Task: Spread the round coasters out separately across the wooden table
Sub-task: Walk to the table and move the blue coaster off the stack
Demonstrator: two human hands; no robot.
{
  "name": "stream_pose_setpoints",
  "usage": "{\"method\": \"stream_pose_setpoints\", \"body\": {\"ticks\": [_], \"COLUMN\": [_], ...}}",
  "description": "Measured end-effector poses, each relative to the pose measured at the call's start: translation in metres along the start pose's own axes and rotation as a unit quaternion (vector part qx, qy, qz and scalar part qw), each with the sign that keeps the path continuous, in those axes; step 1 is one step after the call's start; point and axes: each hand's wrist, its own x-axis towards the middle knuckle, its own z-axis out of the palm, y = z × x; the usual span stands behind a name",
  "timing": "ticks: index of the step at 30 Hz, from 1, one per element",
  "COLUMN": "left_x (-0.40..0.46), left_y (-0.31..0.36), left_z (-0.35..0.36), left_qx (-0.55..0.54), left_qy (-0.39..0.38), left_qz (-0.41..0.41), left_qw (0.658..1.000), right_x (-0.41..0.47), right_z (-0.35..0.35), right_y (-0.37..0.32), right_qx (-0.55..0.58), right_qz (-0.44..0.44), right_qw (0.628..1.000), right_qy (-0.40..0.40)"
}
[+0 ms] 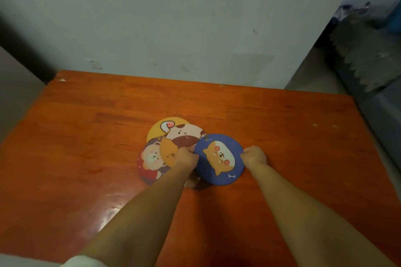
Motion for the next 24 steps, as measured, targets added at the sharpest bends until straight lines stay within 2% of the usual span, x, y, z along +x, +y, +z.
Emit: {"method": "stream_pose_setpoints", "body": {"ticks": [4,6,12,17,24], "left_x": [-0.015,-0.026,-0.036,-0.035,-0.012], "left_y": [-0.008,-0.019,-0.088,-0.158,-0.253], "left_z": [-0.017,-0.038,-0.13,-0.213,-0.335], "left_qx": [-0.087,-0.121,-0.214,-0.242,-0.213], "left_qy": [-0.006,0.019,0.101,0.143,0.116], "left_qz": [-0.004,-0.004,-0.032,-0.041,-0.048], "left_qw": [0.996,0.992,0.971,0.959,0.969], "right_x": [-0.006,-0.015,-0.065,-0.113,-0.185], "right_z": [-0.003,0.003,0.066,0.144,0.263], "right_y": [-0.011,-0.027,-0.096,-0.146,-0.201], "right_qx": [0.093,0.145,0.145,0.102,0.085], "right_qz": [-0.008,-0.011,-0.1,-0.148,-0.133], "right_qw": [0.992,0.98,0.961,0.954,0.958], "right_qy": [-0.084,-0.138,-0.214,-0.24,-0.239]}}
